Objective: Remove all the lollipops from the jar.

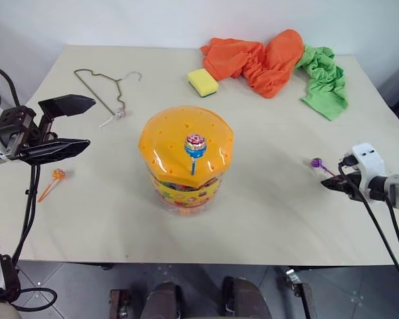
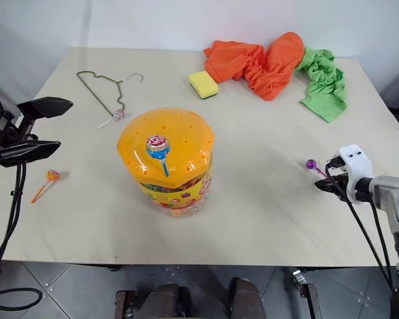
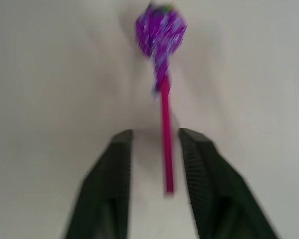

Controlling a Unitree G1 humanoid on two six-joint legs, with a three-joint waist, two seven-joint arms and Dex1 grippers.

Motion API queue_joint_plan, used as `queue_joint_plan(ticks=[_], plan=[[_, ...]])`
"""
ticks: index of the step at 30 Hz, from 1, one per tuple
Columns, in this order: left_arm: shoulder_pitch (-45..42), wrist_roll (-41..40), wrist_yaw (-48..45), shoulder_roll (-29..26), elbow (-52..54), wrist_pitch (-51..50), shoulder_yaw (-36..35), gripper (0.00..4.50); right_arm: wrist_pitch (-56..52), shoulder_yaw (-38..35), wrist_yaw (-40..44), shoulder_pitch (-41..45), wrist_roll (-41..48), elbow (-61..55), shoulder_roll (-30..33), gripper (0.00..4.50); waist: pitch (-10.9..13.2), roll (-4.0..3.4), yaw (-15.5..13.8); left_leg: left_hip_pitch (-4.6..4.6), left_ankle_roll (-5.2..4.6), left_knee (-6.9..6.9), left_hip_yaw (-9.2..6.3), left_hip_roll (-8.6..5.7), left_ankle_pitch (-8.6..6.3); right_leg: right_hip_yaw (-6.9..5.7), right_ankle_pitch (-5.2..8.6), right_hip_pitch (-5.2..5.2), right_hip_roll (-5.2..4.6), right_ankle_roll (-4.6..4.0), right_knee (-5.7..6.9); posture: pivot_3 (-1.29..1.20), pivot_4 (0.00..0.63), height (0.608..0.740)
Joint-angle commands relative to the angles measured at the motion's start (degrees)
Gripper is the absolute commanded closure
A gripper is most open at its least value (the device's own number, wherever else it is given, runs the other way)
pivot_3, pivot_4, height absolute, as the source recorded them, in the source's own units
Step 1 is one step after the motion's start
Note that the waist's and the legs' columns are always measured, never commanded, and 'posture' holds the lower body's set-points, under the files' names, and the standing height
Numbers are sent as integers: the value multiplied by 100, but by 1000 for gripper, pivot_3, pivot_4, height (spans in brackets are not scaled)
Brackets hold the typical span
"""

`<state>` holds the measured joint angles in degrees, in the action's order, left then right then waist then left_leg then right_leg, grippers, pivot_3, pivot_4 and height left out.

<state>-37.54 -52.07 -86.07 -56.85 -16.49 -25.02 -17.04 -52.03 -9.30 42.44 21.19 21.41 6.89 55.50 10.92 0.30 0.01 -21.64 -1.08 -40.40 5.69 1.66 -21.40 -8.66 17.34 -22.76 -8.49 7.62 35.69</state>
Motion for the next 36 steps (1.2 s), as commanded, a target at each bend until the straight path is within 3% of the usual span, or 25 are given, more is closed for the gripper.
queue_joint_plan(ticks=[1,5,7,10,17,24,33,36], plan=[[-117,-90,-643,-54,18,64,-30,0,-96,-1017,170,-488,478,-1290,117,1402,3,-6,-1,-1,0,1,1,-1,0,0,0,0,0,0,-2,0,150,740],[-218,-106,-643,-37,-59,67,79,0,-129,-2046,488,-876,1297,-2616,-13,99,4,-6,-5,0,0,1,2,-1,0,2,0,0,0,0,-2,0,150,740],[-293,-119,-643,-26,-115,75,163,0,-537,-2444,603,-757,2295,-3398,-80,42,4,-6,-10,0,0,1,1,0,0,3,0,0,1,0,-2,0,150,740],[-438,-128,-643,-26,-240,104,334,0,-743,-2317,472,-267,3261,-4191,-23,42,4,-6,10,4,0,-1,-9,1,0,7,0,0,2,0,-1,0,150,740],[-689,-144,-643,36,-418,195,595,0,-733,-863,-86,1188,4097,-4541,-384,42,1,0,2,6,0,-1,-17,-4,0,7,0,4,1,0,-1,0,150,740],[-612,-148,-643,67,-334,180,546,0,-346,243,325,2114,4184,-4337,-989,42,1,0,26,6,0,0,-9,-4,0,1,0,2,2,0,2,0,150,740],[-415,-105,-642,168,-106,105,309,0,483,1449,1290,2691,3231,-3652,-1637,42,0,1,33,6,0,-2,-7,-3,0,-1,0,2,3,0,5,0,150,740],[-316,-92,-608,185,-2,68,198,0,846,1734,1511,2806,2840,-3396,-1889,627,0,1,49,8,0,-2,-7,-3,0,-3,0,2,3,0,9,0,150,740]])
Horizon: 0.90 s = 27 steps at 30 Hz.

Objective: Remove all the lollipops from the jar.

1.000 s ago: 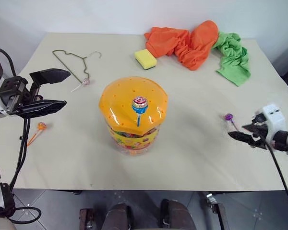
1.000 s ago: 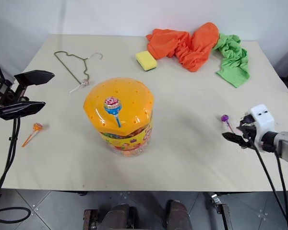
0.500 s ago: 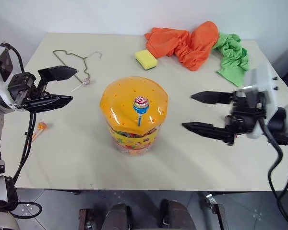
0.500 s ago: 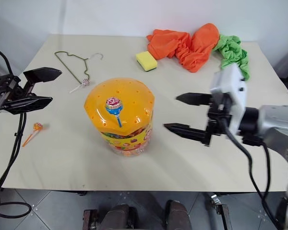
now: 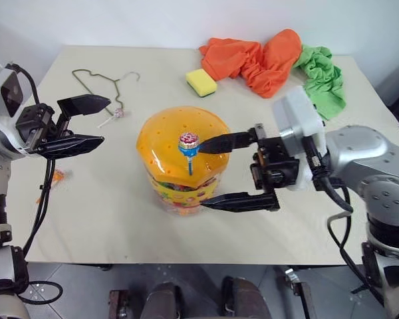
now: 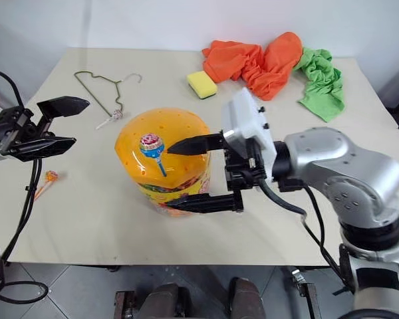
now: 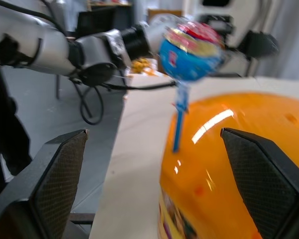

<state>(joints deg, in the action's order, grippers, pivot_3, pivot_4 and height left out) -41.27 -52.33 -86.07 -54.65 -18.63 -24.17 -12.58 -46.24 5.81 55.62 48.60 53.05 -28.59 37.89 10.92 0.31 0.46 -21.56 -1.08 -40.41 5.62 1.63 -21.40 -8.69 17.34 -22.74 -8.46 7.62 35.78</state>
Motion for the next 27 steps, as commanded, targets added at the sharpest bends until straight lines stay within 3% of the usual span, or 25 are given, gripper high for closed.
queue_joint_plan(ticks=[1,10,12,19,27], plan=[[86,-65,-591,-31,243,-32,-282,0,349,291,237,98,-416,219,-206,957,0,0,12,1,0,0,0,0,0,0,0,0,0,0,2,0,150,740],[195,-42,-534,12,389,-116,-444,0,737,451,477,302,-883,565,-573,4014,0,0,49,2,0,0,-7,1,0,-5,0,0,-1,0,8,0,150,740],[175,-44,-555,30,387,-123,-445,0,808,392,506,366,-926,633,-616,4460,0,0,52,2,0,0,-6,1,0,-5,0,0,-1,0,8,0,150,740],[65,18,-642,26,242,-99,-375,0,1005,-171,416,696,-949,977,-571,4460,0,0,73,2,0,0,-10,0,0,-8,0,0,-1,0,10,0,150,740],[104,25,-642,-2,215,-89,-318,0,693,-1253,63,990,-1035,1529,469,4460,0,0,79,1,0,3,-13,0,0,-8,0,0,-2,0,10,0,150,740]])
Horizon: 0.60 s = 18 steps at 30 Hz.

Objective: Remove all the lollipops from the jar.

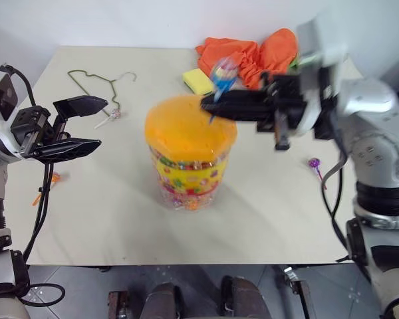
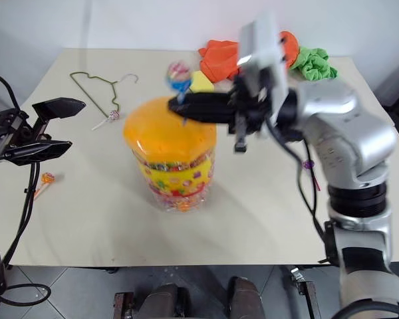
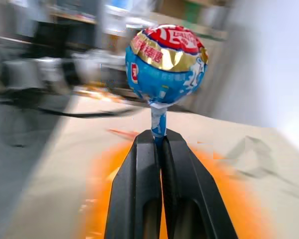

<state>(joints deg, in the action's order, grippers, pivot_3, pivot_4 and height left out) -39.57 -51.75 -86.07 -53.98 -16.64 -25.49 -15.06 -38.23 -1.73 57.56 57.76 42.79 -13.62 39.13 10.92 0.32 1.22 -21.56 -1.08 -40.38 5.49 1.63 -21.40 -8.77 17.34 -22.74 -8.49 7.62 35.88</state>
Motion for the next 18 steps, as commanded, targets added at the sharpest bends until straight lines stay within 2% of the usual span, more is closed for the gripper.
queue_joint_plan(ticks=[1,10,13,15,18], plan=[[-66,-28,-642,-59,13,50,-63,0,-158,-599,-154,22,-8,43,494,4460,0,0,7,0,0,3,1,0,0,0,0,0,0,0,-1,0,150,740],[-76,-28,-643,21,-7,77,17,0,-813,-1317,-627,-802,195,-421,1335,4460,0,0,27,1,0,15,9,1,0,-1,0,-4,-2,0,-4,0,150,740],[-31,-20,-643,-30,-25,100,79,0,-1084,-1617,-578,-1451,-17,-307,1954,4460,0,0,-19,1,0,16,7,0,0,-1,0,-4,-3,0,-5,0,150,740],[7,-30,-643,-68,-30,114,106,0,-1372,-1776,-463,-2175,-320,141,2580,4460,0,1,-96,-1,-1,16,7,-4,-1,0,0,-4,-6,0,-5,0,150,740],[35,11,-643,-105,-61,140,135,0,-1479,-1793,-464,-2886,-687,731,3061,4460,-1,3,-136,-3,-2,17,12,-5,-1,0,0,-3,-7,0,-15,0,150,740]])
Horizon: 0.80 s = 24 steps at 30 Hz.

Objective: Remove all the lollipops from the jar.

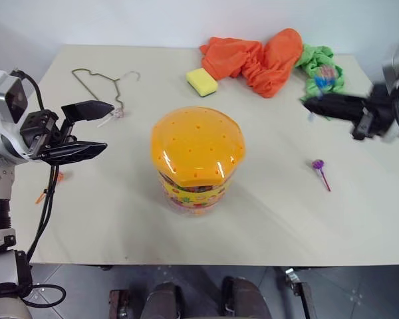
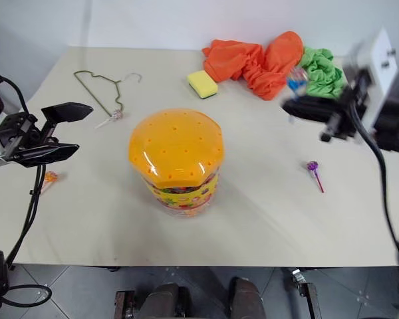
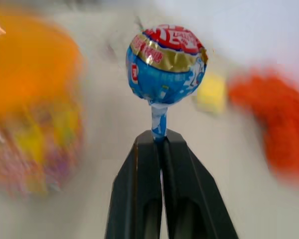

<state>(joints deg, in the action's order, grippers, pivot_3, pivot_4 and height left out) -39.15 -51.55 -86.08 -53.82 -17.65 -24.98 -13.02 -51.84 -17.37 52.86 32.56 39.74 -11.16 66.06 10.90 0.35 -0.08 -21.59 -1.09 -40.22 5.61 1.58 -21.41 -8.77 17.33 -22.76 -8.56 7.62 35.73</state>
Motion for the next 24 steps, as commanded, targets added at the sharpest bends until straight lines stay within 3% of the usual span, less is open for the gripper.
queue_joint_plan(ticks=[1,5,17,21,24], plan=[[17,-2,-642,-142,34,102,-55,0,-71,-129,-69,-571,-607,756,472,4460,0,0,-1,0,0,-1,7,-1,0,3,0,0,0,0,-5,0,150,740],[90,93,-642,-173,18,151,6,0,68,139,-391,-953,-1258,1845,457,4460,0,-1,25,4,1,-1,20,5,1,7,0,0,1,0,-6,0,150,740],[413,280,-542,-61,205,102,-100,0,884,879,-759,-458,-2273,4246,-435,4460,5,-11,39,8,2,1,33,9,1,11,1,-4,4,-2,-8,0,150,740],[461,307,-262,-61,223,5,-160,0,1031,888,-730,-419,-2366,4439,-583,3450,5,-11,16,7,2,-3,29,9,1,12,1,-2,3,-2,-7,0,150,740],[491,371,57,-37,224,-43,-249,0,1030,820,-723,-540,-2381,4386,-597,2404,5,-11,36,7,2,-3,29,10,1,12,1,-2,4,-2,-7,0,150,740]])
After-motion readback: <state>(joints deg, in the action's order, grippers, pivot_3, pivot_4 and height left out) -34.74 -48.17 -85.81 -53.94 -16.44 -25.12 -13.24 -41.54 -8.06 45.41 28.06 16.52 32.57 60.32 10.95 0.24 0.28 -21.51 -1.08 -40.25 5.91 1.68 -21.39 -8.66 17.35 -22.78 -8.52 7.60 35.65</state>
